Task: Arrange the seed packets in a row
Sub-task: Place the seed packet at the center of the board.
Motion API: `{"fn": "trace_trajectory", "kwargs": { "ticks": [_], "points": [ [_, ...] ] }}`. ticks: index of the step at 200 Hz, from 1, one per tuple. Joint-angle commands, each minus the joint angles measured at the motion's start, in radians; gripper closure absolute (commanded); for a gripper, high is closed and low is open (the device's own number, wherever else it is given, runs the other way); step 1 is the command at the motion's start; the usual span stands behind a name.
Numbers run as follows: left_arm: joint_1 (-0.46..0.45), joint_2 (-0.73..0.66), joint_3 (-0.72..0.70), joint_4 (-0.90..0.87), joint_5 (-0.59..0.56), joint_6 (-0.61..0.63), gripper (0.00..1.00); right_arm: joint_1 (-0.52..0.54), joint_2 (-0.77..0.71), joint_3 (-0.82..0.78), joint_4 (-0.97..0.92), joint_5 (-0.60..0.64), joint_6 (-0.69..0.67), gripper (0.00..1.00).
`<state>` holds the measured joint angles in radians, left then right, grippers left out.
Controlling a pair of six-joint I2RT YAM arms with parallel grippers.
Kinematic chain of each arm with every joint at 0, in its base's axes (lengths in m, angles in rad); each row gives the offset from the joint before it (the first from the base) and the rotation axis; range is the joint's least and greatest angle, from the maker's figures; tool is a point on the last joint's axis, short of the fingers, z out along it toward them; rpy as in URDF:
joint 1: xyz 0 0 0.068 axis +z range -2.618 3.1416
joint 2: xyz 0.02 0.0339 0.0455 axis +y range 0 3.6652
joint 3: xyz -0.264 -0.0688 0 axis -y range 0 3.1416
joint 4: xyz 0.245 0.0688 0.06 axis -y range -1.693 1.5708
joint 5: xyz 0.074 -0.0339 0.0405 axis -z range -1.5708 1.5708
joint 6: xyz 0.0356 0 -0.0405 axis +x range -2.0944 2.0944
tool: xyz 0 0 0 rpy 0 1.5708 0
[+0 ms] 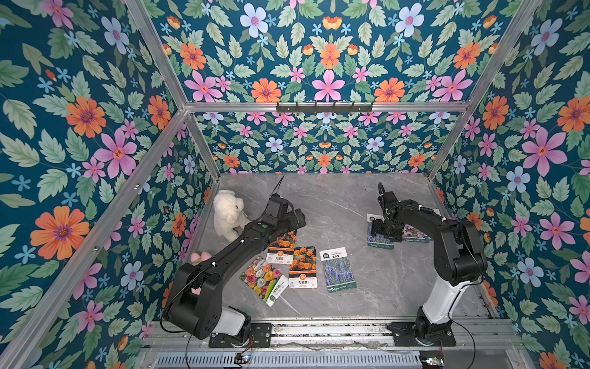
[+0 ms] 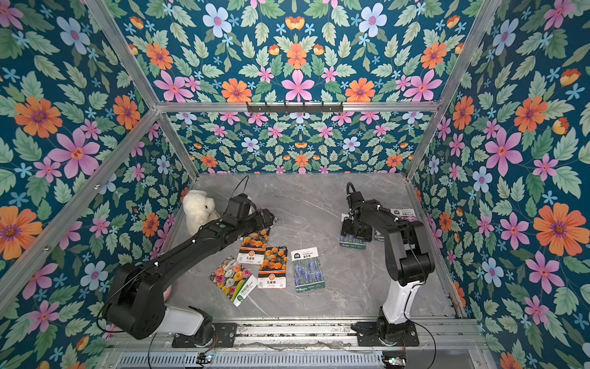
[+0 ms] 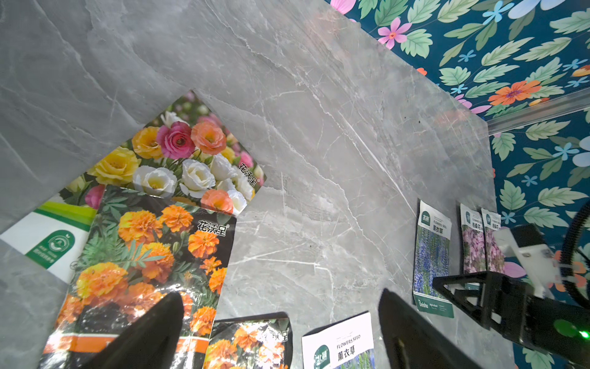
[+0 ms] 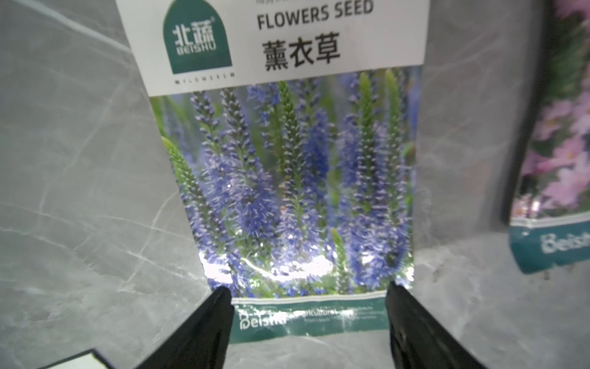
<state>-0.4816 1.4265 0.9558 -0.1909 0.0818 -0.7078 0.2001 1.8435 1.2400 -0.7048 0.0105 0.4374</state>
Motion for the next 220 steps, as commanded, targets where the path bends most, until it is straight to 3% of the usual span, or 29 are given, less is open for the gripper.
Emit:
{"fn": "trace_trajectory", "kwargs": {
  "ticks": [1,99,116,220],
  "points": [
    [0.002,-0.002,-0.001,-0.003,-0.001,0.003,0.01,0.002,0.012,0.015,0.007,0.000,0.029,0.21],
    [0.001,0.015,-0.012,0.013,0.013,-0.007,0.00,0.001,0.113,0.062,-0.004,0.023,-0.025,0.18],
    [0.002,0.014,-0.012,0.010,0.004,-0.006,0.00,-0.013,0.124,0.065,-0.002,0.005,-0.056,0.23],
    [0.003,-0.002,-0.019,0.000,-0.006,-0.004,0.00,-0.128,0.195,0.164,-0.067,-0.025,-0.269,0.21]
  ]
}}
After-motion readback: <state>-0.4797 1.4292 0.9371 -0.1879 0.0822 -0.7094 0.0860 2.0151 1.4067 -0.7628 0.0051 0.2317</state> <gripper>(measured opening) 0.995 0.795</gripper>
